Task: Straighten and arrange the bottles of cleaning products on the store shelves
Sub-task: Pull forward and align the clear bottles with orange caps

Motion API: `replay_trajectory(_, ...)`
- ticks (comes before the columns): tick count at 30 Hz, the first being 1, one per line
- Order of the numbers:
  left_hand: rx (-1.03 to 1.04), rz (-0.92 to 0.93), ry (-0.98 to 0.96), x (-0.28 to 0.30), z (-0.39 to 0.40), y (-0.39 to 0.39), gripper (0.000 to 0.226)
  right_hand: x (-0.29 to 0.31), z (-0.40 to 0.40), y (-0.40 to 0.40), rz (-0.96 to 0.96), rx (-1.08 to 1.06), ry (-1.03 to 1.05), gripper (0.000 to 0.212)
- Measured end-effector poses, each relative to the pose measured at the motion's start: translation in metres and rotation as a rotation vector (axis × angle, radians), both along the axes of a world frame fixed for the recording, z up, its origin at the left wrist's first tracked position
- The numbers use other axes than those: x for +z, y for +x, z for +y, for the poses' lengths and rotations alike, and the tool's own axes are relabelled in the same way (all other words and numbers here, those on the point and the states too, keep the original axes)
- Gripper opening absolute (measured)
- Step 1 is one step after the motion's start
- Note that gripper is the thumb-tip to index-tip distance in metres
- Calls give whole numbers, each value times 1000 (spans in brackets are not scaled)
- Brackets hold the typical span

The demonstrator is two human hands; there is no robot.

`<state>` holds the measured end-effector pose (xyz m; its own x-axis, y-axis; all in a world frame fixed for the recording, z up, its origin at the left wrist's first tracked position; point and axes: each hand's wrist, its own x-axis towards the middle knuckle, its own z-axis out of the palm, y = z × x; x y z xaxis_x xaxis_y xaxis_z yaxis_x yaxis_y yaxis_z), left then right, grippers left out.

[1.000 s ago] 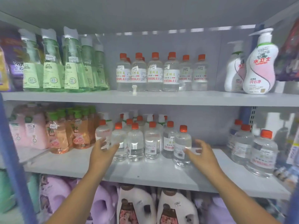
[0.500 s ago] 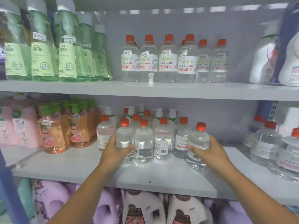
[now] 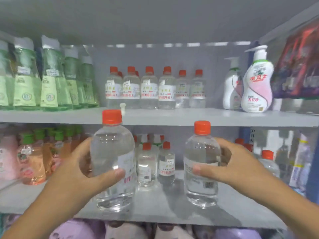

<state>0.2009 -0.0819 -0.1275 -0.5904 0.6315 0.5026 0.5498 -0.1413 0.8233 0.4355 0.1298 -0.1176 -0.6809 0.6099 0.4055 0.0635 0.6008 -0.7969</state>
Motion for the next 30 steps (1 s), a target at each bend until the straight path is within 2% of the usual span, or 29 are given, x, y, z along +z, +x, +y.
replay_trajectory(1, -25, 21, 35, 18, 4, 15, 82, 20, -4, 10, 28, 25, 28, 49)
replay_trajectory(3, -75, 38, 93, 49, 19, 36, 66, 59, -2, 22, 109, 32, 94, 58)
replay_trajectory(5, -99, 79, 119, 77, 43, 49, 55, 93, 10, 27, 198, -37, 166, 61)
replay_trajectory(8, -64, 149, 129, 114, 86, 57, 49, 130, 32, 23, 270, -105, 183, 53)
replay_trajectory(13, -58, 211, -54, 144, 156, 47, 54, 146, 76, 4, 196, -220, 172, 32)
replay_trajectory(20, -139, 272, -237, 155, 214, 17, 27, 145, 128, -29, 80, -363, 142, 45)
replay_trajectory(21, -155, 287, -279, 160, 220, 9, 34, 147, 133, -33, 54, -378, 136, 42)
replay_trajectory(24, -112, 380, -320, 178, 239, -9, 86, 153, 149, -46, -4, -392, 128, 38)
replay_trajectory(25, -89, 403, -307, 185, 244, -13, 91, 155, 153, -49, -41, -404, 136, 42)
replay_trajectory(26, -85, 415, -289, 193, 247, -16, 86, 157, 154, -52, -88, -429, 145, 49)
replay_trajectory(28, -120, 440, -275, 208, 254, -21, 63, 161, 158, -57, -145, -487, 157, 74)
replay_trajectory(30, -147, 482, -296, 218, 263, -23, 47, 167, 162, -64, -192, -513, 189, 88)
